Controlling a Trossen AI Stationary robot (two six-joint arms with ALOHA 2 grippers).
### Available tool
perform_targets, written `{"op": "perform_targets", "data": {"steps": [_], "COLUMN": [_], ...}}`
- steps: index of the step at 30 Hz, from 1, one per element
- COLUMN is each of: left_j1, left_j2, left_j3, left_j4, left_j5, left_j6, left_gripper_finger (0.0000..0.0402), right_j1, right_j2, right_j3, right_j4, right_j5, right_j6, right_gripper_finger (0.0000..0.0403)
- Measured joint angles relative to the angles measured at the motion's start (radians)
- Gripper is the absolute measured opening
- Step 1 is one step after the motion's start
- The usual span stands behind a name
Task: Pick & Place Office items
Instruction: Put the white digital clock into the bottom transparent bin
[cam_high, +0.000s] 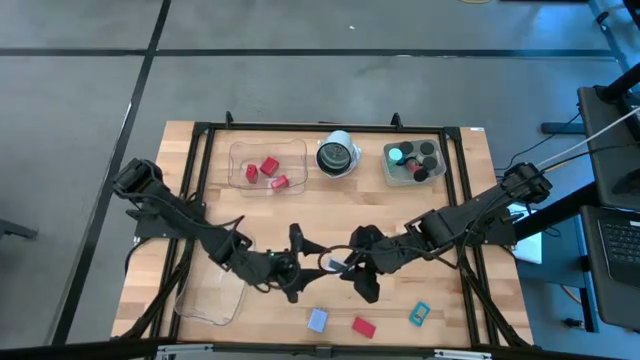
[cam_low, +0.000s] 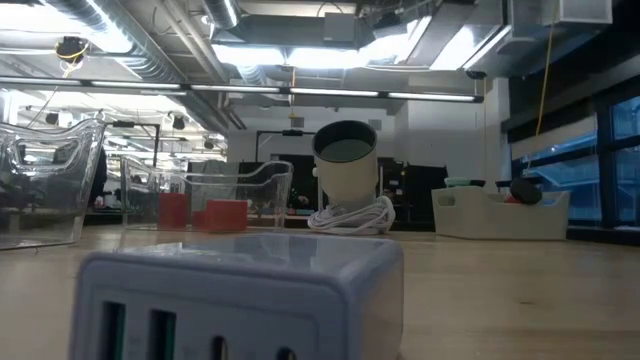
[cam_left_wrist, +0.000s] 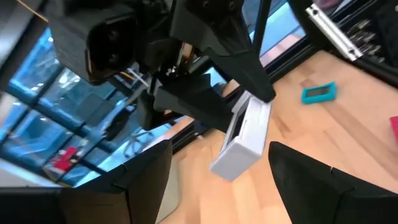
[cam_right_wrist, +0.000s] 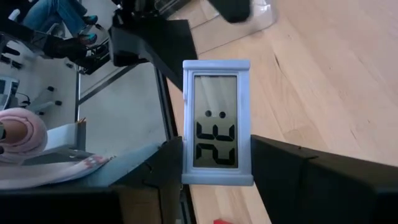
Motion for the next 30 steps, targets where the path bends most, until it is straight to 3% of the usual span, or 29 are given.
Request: {"op": "perform_targets", "data": {"steps": [5, 18, 26, 30], "left_j1": [0.025, 0.023, 0.024, 0.024], "left_j2": [0.0, 0.0, 0.0, 0.0], "left_j3": [0.0, 0.0, 0.0, 0.0], "left_j4": [-0.007, -0.035, -0.03, -0.023], "left_j5": [0.021, 0.052, 0.089, 0.094], "left_j6": [-0.002, 0.02, -0.004, -0.014], "left_gripper_finger": [0.0232, 0.0078, 0.0053, 0.0038], "right_j1": [0.0, -0.001, -0.002, -0.003], "right_j2": [0.0, -0.001, -0.001, 0.0], "right_j3": [0.0, 0.0, 0.0, 0.0], "right_j4": [0.0, 0.0, -0.008, -0.001], "right_j5": [0.0, -0.003, -0.026, -0.042], "right_j6": [-0.007, -0.034, -0.034, -0.034], "right_gripper_finger": [0.0158, 0.0158, 0.0161, 0.0187]}}
